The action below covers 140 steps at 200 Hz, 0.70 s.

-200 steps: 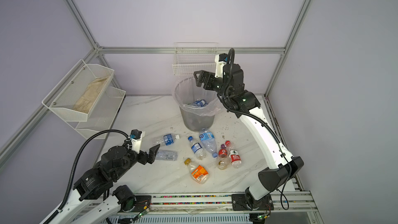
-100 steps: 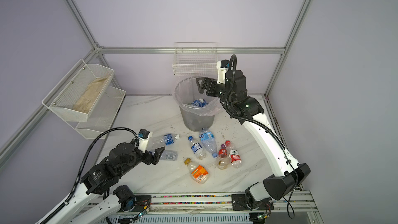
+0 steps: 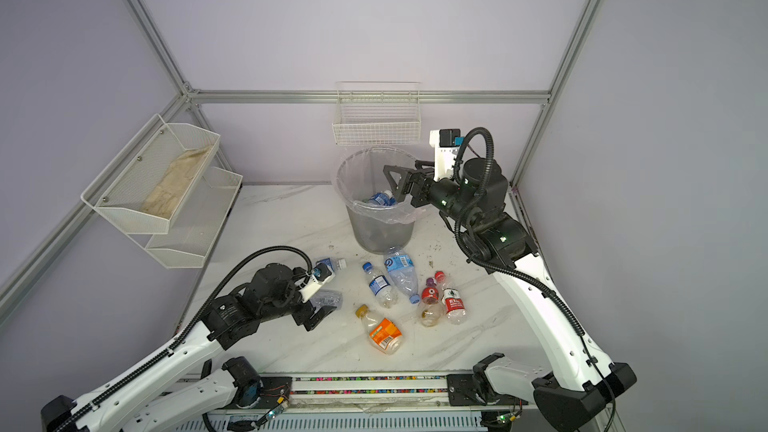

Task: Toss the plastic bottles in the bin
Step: 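Lower the left gripper onto the clear blue-tinted bottle while the right gripper withdraws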

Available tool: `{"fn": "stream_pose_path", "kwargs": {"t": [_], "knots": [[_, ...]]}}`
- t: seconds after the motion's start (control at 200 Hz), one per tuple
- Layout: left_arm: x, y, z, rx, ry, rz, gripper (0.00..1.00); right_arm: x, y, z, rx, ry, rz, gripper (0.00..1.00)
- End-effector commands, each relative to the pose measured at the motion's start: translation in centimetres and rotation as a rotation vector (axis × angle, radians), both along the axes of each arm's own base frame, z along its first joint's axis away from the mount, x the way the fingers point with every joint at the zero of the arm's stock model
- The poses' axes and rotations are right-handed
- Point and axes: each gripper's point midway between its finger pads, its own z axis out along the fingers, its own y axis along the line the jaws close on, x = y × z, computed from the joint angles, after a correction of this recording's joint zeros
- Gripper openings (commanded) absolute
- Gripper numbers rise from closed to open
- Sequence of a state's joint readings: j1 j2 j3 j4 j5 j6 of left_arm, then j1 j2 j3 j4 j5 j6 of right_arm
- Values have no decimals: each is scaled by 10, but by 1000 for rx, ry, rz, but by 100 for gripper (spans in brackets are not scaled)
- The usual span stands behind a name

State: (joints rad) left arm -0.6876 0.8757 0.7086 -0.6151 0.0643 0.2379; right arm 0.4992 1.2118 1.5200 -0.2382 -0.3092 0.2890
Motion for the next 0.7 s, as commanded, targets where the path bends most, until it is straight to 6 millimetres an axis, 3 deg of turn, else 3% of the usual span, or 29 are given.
{"fn": "stream_pose_path", "kwargs": {"t": [0.0, 0.525, 0.695], "knots": [[2, 1, -15, 111, -5, -79, 100, -8, 4, -2, -34, -38, 45, 97], [13, 8, -53, 268, 47, -89, 100, -17, -4, -25, -74, -18, 29, 98], [21, 7, -56, 300, 47, -83, 100, -18, -5, -32, -74, -4, 28, 98]]}}
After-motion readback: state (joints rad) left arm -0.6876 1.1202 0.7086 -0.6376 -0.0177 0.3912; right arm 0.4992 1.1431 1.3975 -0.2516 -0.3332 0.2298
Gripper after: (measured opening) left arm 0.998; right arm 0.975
